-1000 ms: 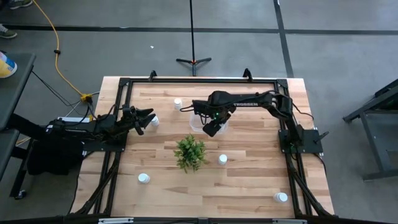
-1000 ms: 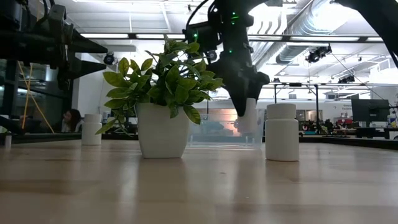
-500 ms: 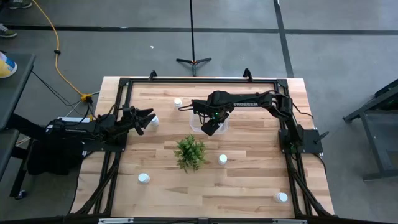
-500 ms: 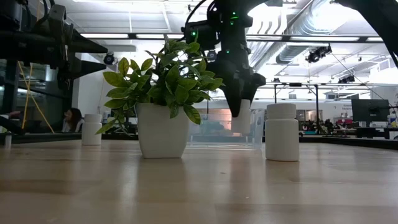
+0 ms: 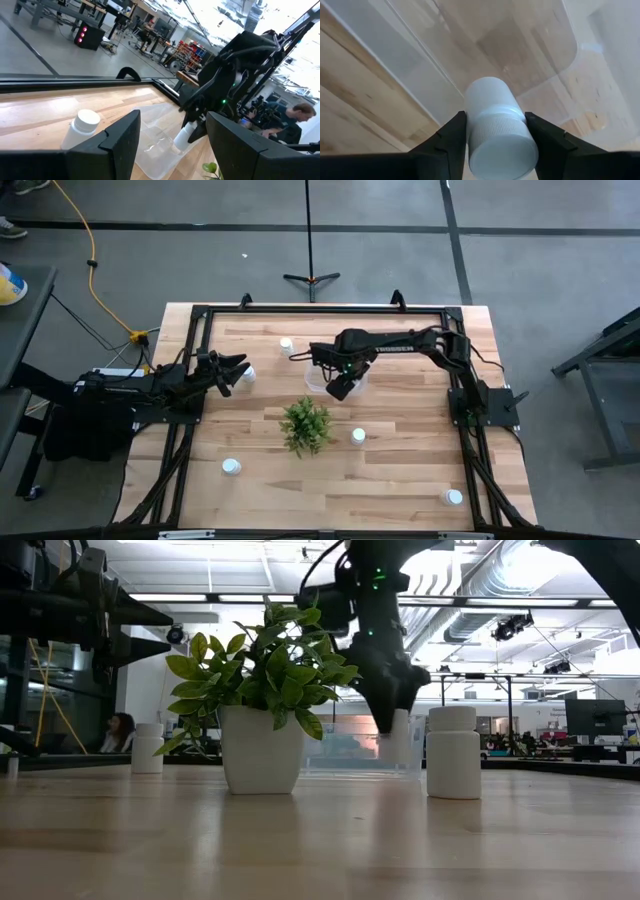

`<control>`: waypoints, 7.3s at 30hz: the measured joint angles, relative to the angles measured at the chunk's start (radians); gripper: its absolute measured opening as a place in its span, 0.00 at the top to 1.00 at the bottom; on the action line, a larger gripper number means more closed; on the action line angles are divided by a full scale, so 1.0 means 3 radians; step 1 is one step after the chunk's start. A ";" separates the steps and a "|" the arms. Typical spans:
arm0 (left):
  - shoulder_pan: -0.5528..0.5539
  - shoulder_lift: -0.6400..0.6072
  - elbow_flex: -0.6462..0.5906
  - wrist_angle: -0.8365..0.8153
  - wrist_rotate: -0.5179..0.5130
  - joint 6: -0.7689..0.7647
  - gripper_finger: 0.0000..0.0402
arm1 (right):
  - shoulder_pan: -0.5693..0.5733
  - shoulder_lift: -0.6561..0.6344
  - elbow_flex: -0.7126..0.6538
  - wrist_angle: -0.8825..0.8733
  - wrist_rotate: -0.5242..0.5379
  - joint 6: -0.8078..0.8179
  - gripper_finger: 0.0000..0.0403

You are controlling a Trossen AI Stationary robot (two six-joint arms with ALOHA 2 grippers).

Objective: Pick and place pill bottles into a basket
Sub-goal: Put the white pill bottle in the transparent bin

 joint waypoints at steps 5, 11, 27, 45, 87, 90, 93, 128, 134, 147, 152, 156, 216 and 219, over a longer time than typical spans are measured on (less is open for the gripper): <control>0.0001 0.0000 0.0000 0.0000 -0.0005 0.0000 0.35 | 0.0000 0.0000 -0.0071 -0.0031 0.0014 0.0023 0.57; 0.0001 0.0000 0.0000 0.0000 -0.0005 0.0000 0.35 | 0.0000 0.0000 -0.0069 0.0019 0.0000 0.0023 0.60; 0.0001 0.0000 0.0000 0.0000 -0.0004 0.0000 0.35 | -0.0001 0.0000 -0.0069 0.0031 -0.0147 -0.0063 0.54; 0.0001 -0.0001 0.0000 0.0000 -0.0003 0.0000 0.35 | -0.0001 0.0000 -0.0068 0.0021 -0.0127 -0.0062 0.35; 0.0001 -0.0001 0.0000 0.0000 -0.0001 -0.0001 0.35 | 0.0010 -0.0036 0.0658 0.0059 0.0269 -0.0308 0.36; 0.0001 0.0000 0.0000 0.0000 -0.0001 0.0000 0.35 | 0.0058 -0.0036 0.0788 0.0090 0.0335 -0.0627 0.36; 0.0000 -0.0001 0.0000 0.0000 -0.0001 0.0000 0.35 | 0.0115 -0.0036 0.0887 0.0139 0.0361 -0.0794 0.36; 0.0000 0.0017 0.0000 -0.0004 0.0017 0.0089 0.35 | 0.0559 -0.0439 0.0983 0.2770 0.0627 -0.1252 0.36; 0.0000 0.0018 -0.0001 -0.0001 0.0015 0.0090 0.35 | 0.0578 -0.0555 0.0980 0.2948 0.0687 -0.1277 0.36; 0.0001 0.0017 0.0000 -0.0001 0.0014 0.0089 0.35 | 0.0633 -0.0591 0.0547 0.4578 0.0300 -0.1201 0.36; 0.0000 0.0017 0.0000 0.0002 0.0016 0.0089 0.35 | 0.0638 -0.0752 -0.0146 0.4800 0.0506 -0.1049 0.36; 0.0001 0.0020 0.0000 -0.0001 0.0039 0.0088 0.35 | 0.0678 -0.1315 -0.0809 0.4877 0.0888 -0.1111 0.36; 0.0001 0.0579 0.1694 -0.1282 0.0135 0.1374 0.35 | 0.0678 -0.6076 -0.5653 0.5603 0.0907 -0.0496 0.69; 0.0001 0.0815 0.2045 -0.1729 0.0137 0.1333 0.35 | 0.0678 -0.6076 -0.5653 0.5607 0.0981 -0.0485 0.69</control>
